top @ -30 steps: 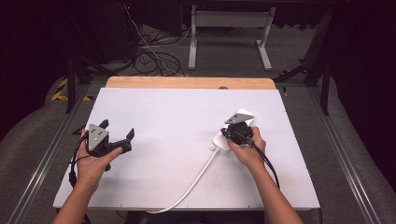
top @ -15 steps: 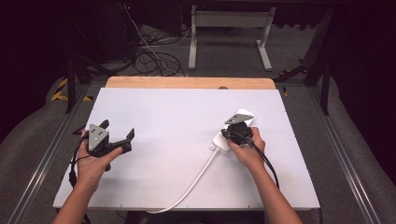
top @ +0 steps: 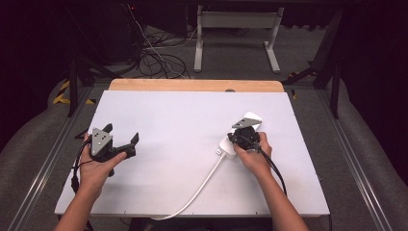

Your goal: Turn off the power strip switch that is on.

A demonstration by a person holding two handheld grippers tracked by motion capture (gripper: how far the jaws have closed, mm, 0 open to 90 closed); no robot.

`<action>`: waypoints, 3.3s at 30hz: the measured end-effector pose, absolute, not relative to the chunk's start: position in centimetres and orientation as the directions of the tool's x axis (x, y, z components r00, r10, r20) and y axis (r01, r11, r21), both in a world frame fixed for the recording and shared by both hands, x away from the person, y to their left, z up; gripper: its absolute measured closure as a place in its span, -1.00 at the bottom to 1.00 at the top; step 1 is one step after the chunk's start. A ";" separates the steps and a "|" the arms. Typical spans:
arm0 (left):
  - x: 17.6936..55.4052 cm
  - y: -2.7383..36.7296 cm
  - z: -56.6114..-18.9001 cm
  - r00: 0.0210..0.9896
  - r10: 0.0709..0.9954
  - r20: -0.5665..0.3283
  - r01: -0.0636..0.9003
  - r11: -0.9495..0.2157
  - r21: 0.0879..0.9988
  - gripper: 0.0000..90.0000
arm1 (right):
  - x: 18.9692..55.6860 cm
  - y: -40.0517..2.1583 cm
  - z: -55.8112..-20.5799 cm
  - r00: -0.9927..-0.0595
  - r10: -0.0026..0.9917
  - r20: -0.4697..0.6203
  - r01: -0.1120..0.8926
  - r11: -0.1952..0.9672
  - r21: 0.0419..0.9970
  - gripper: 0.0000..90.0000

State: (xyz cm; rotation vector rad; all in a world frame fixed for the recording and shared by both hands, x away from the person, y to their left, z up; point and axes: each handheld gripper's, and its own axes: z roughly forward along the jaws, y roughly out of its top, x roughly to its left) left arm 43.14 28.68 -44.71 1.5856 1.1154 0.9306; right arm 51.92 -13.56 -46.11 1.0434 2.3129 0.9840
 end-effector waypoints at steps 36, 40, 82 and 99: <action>43.0 28.8 -44.7 0.290 0.955 0.060 0.228 -0.130 0.965 -0.90 | 51.7 -12.9 -46.0 -0.604 0.789 -0.111 0.489 0.477 0.731 1.00; 43.0 28.8 -44.7 0.292 0.954 0.059 0.227 -0.129 0.965 -0.90 | 51.7 -13.0 -46.1 -0.601 0.793 -0.103 0.494 0.470 0.731 1.00; 43.0 29.0 -44.7 0.294 0.954 0.055 0.234 -0.127 0.964 -0.89 | 51.1 -11.7 -46.2 -0.579 0.787 -0.213 0.459 0.531 0.712 1.00; 43.1 29.0 -44.8 0.293 0.955 0.053 0.236 -0.126 0.964 -0.89 | 51.2 -11.8 -46.1 -0.580 0.788 -0.207 0.462 0.528 0.713 1.00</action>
